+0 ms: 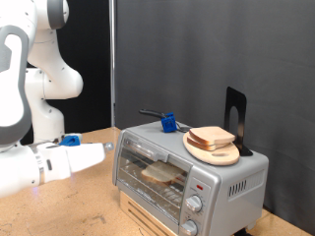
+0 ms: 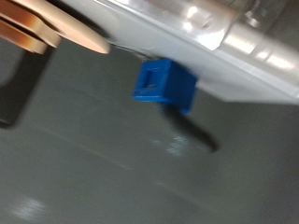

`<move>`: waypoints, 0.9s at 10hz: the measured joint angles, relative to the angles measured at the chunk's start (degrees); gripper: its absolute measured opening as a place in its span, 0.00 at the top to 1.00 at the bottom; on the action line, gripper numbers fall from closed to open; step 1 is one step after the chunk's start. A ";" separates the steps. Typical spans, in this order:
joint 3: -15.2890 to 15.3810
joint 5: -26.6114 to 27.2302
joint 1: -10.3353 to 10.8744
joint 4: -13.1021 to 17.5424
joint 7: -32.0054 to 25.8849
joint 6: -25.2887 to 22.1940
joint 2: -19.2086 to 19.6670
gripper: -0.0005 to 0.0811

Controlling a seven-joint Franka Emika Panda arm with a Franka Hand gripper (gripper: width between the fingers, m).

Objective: Make a piece of toast with the oven

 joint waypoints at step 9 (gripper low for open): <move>2.80 -6.12 0.24 3.01 -27.85 13.31 1.95 0.16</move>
